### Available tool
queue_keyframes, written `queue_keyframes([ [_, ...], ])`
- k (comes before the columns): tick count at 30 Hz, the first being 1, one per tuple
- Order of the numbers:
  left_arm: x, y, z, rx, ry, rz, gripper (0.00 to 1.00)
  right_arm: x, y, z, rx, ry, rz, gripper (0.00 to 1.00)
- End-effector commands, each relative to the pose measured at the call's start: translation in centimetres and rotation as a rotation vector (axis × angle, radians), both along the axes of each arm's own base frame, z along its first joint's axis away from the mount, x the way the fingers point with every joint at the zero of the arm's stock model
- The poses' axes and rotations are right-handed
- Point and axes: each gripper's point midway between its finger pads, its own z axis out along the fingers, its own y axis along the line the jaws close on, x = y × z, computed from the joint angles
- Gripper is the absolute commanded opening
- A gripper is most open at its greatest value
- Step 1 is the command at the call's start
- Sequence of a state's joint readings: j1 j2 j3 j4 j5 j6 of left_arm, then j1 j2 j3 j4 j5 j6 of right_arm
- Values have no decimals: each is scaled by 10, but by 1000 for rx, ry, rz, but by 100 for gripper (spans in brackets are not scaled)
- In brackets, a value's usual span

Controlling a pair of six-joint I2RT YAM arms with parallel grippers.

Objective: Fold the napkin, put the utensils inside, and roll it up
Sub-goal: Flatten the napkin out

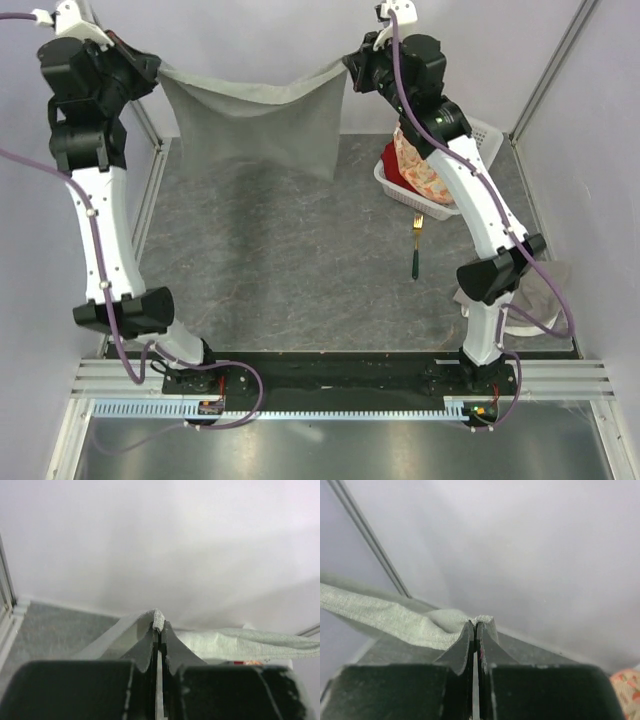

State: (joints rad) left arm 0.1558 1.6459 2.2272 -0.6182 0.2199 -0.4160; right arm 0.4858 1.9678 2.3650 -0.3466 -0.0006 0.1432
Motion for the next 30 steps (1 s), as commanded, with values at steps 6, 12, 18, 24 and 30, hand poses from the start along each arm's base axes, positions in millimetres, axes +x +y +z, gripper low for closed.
queue_keyframes([
  [6,-97,1,-65,99,46,61,2,-81,-25,-11,16,-17,68,0],
  [12,-166,-9,-214,10,300,76,2,-133,-52,-238,-87,472,19,0],
  [18,-218,-15,-305,-56,578,113,33,-207,-82,-369,-116,822,-42,0],
  [24,-218,-34,-253,-62,459,-2,99,-242,-95,-395,-141,905,-36,66],
  [30,-200,-44,-222,-17,412,-102,100,-243,-100,-382,-118,891,-67,72],
])
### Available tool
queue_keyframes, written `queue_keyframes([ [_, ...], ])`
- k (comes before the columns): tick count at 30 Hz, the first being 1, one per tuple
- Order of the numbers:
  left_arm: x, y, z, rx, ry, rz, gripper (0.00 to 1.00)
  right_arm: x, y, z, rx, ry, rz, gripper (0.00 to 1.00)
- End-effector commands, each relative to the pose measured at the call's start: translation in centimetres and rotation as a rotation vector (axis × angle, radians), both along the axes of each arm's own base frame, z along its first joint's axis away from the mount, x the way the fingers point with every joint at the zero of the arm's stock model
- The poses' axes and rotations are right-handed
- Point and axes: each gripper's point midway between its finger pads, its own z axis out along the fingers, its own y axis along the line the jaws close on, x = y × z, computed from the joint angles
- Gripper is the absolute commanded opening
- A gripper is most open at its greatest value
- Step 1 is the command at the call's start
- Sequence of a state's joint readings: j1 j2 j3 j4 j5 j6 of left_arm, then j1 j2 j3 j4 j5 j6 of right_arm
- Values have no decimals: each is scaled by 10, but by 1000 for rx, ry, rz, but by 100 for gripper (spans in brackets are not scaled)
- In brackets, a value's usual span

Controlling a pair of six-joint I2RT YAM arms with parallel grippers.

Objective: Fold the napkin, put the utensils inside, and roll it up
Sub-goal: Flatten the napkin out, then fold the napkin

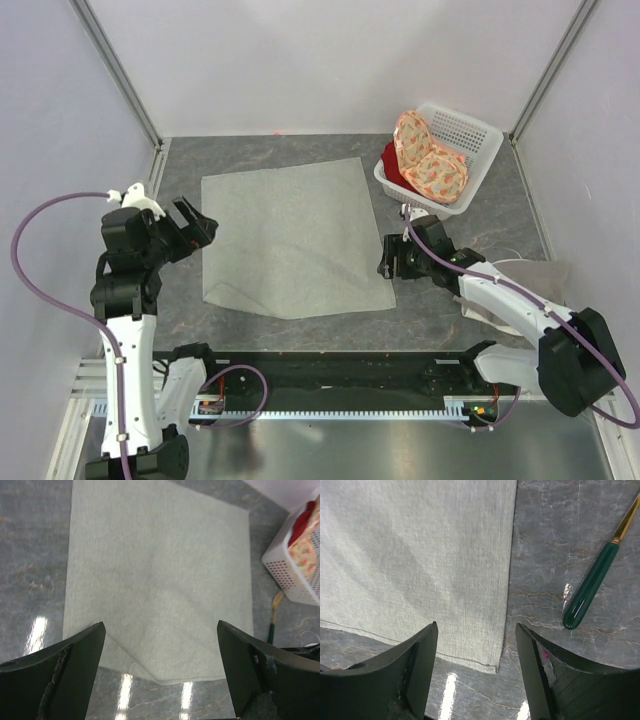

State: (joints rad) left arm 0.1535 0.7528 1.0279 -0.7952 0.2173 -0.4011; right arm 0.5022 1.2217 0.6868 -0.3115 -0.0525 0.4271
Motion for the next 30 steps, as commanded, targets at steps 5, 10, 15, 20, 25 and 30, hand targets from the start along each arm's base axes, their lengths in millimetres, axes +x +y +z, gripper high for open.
queue_keyframes([
  [5,29,-18,11,-10,-89,-147,99,-1,0,10,30,-7,-47,67],
  [10,36,-37,-17,-160,-91,-179,96,-13,4,3,44,1,-13,67],
  [15,46,-37,-45,-198,-46,-156,94,-15,42,18,119,-54,97,68],
  [20,59,-19,-19,-83,-99,-115,100,-36,127,22,141,-85,344,67],
  [25,75,15,-4,58,-104,3,100,-49,226,17,190,-107,566,65],
  [30,77,29,-2,113,-119,52,100,-68,312,14,230,-139,755,63],
])
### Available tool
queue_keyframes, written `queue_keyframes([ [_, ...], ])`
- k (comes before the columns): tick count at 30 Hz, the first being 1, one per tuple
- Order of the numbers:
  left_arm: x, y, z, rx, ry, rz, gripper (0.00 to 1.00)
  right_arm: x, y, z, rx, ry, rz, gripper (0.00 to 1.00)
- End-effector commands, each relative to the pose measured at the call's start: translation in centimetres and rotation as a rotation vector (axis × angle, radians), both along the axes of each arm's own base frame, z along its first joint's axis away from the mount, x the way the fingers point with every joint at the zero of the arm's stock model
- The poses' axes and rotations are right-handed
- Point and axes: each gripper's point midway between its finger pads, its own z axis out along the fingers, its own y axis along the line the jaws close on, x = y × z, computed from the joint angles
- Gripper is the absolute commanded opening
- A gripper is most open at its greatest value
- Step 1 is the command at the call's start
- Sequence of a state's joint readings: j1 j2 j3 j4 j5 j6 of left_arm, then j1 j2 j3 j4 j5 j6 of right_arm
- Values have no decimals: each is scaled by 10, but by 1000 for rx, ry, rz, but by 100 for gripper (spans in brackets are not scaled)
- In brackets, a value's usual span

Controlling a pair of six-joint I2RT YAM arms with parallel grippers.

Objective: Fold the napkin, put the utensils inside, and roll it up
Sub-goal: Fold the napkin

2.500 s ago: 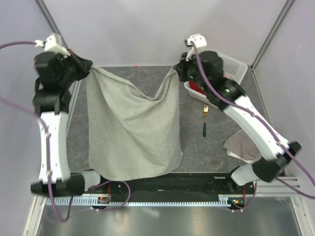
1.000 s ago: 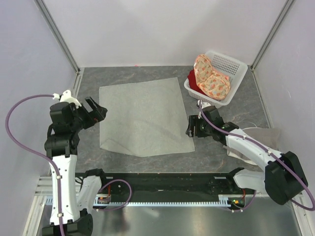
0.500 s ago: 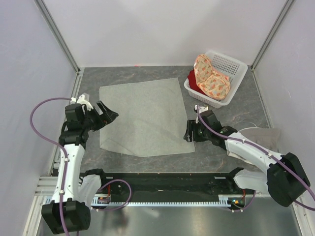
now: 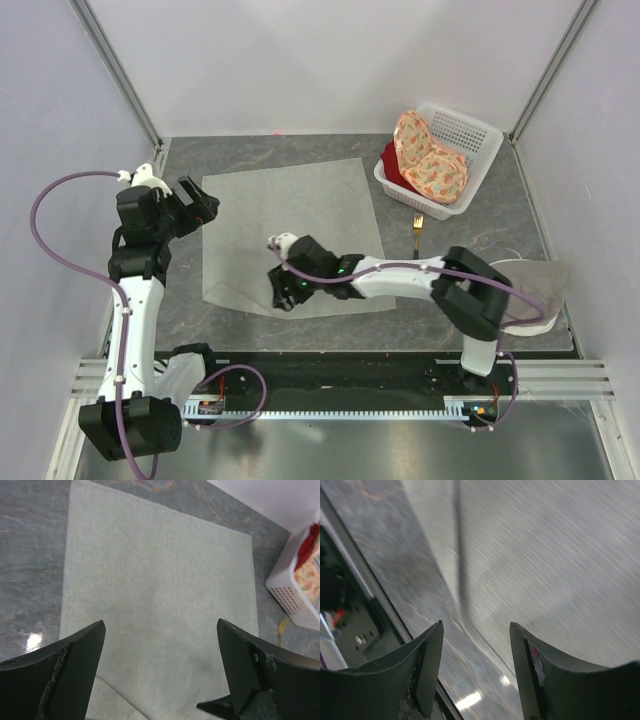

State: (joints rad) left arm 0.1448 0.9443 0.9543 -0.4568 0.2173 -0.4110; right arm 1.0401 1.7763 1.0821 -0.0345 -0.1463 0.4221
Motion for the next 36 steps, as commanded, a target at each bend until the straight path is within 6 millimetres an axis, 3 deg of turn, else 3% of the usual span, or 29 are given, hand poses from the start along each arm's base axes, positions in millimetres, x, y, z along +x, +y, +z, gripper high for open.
queue_keyframes([
  [1,3,22,7,112,-43,62,100,-7,76,22,131,-71,161,63],
  [2,2,25,9,122,-53,77,100,-5,89,30,157,-84,170,62],
  [3,2,26,6,129,-50,80,100,-6,95,18,144,-70,187,62],
  [7,0,28,3,142,-46,84,100,-1,114,13,149,-69,212,61],
  [11,-1,27,3,139,-47,81,100,-1,119,-6,122,-41,224,59],
  [19,0,24,0,130,-42,68,100,-5,125,-22,117,-4,238,55],
  [28,0,23,-1,127,-39,65,100,-4,131,-19,142,7,229,36],
  [31,0,24,-2,126,-36,67,100,-5,134,-21,149,17,231,24],
  [34,0,24,0,127,-41,68,100,-7,137,-19,167,30,237,0],
  [36,0,24,-2,127,-36,69,100,-7,140,-14,185,25,239,0],
])
